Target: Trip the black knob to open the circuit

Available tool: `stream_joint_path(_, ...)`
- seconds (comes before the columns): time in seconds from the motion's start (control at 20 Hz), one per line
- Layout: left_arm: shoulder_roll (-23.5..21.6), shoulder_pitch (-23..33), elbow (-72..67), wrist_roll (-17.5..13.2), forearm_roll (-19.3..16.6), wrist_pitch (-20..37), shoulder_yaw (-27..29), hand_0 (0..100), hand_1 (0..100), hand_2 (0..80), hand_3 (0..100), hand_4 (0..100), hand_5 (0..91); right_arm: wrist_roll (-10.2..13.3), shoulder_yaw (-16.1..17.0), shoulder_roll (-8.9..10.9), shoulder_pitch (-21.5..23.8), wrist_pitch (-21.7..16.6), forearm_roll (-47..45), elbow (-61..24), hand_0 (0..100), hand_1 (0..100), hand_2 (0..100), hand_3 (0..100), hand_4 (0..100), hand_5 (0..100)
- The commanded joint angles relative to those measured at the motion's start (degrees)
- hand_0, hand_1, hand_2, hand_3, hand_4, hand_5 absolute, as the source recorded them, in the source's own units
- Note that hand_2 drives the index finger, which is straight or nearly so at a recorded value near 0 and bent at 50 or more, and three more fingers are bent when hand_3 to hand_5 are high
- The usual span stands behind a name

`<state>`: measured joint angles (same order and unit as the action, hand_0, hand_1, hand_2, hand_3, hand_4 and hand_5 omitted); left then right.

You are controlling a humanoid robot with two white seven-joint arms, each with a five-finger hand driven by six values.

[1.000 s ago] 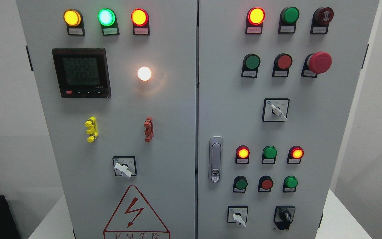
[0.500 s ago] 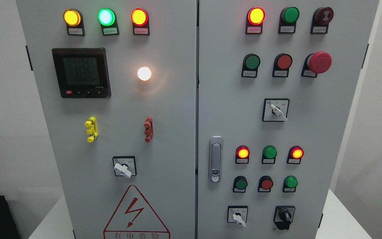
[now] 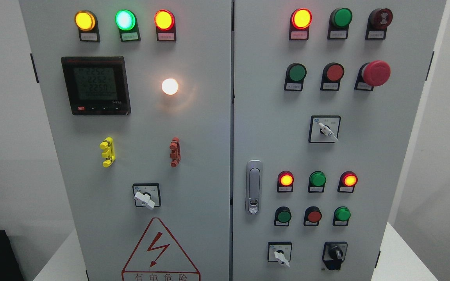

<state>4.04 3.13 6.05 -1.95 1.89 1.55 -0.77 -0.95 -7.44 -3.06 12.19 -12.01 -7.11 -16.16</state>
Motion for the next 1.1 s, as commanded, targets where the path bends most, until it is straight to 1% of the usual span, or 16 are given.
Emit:
stream_joint_path(0.0, 0.09, -0.14, 0.01, 0.01, 0.14, 0.03, 0.07, 12, 39, 0.0, 0, 0, 0.0, 1.04, 0.14, -0.19, 0.73, -1.52, -0.19, -4.48, 0, 10, 0, 0, 0, 0)
stream_joint_path(0.15, 0.09, -0.14, 0.01, 0.01, 0.14, 0.03, 0.07, 12, 39, 0.0, 0, 0, 0.0, 3.49, 0.06, -0.19, 3.01, -6.26, -0.10, -11.50, 0, 10, 0, 0, 0, 0)
stream_joint_path(0.25, 0.00, -0.14, 0.01, 0.01, 0.14, 0.12, 0.07, 12, 39, 0.0, 0, 0, 0.0, 5.08, -0.12, -0.10, 4.50, -8.11, -0.01, -16.51, 0, 11, 0, 0, 0, 0)
stream_joint_path(0.3, 0.09, -0.14, 0.01, 0.01, 0.14, 0.12, 0.07, 12, 39, 0.0, 0, 0, 0.0, 5.61, -0.38, -0.10, 5.29, -8.29, -0.01, -19.06, 0, 11, 0, 0, 0, 0)
stream_joint_path(0.5, 0.00, -0.23, 0.01, 0.01, 0.14, 0.12, 0.07, 12, 39, 0.0, 0, 0, 0.0, 5.88, -0.56, 0.07, 9.42, -8.47, -0.01, -31.36, 0, 11, 0, 0, 0, 0)
stream_joint_path(0.65, 0.09, -0.14, 0.01, 0.01, 0.14, 0.12, 0.07, 12, 39, 0.0, 0, 0, 0.0, 6.14, -0.56, 0.25, 11.80, -8.99, -0.01, -38.93, 0, 11, 0, 0, 0, 0)
stream_joint_path(0.8, 0.09, -0.14, 0.01, 0.01, 0.14, 0.11, 0.07, 12, 39, 0.0, 0, 0, 0.0, 7.54, -0.47, 0.34, 12.07, -12.50, -0.01, -42.54, 0, 11, 0, 0, 0, 0)
stream_joint_path(0.85, 0.00, -0.14, 0.01, 0.01, 0.14, 0.12, 0.07, 12, 39, 0.0, 0, 0, 0.0, 7.98, -0.47, 0.34, 12.07, -13.73, -0.01, -43.25, 0, 11, 0, 1, 0, 0)
stream_joint_path(0.95, 0.09, -0.14, 0.01, 0.01, 0.14, 0.12, 0.07, 12, 39, 0.0, 0, 0, 0.0, 8.69, -0.47, 0.34, 12.16, -15.32, -0.01, -45.09, 0, 11, 0, 10, 0, 0)
stream_joint_path(1.0, 0.09, -0.14, 0.01, 0.01, 0.14, 0.03, 0.07, 12, 39, 0.0, 0, 0, 0.0, 8.69, -0.47, 0.34, 12.24, -15.50, -0.01, -46.23, 0, 11, 0, 18, 7, 0)
stream_joint_path(1.05, 0.09, -0.14, 0.01, 0.01, 0.14, 0.11, 0.07, 12, 39, 0.0, 0, 0, 0.0, 8.95, -0.30, 0.16, 12.16, -15.41, -0.01, -47.55, 0, 11, 0, 21, 11, 0)
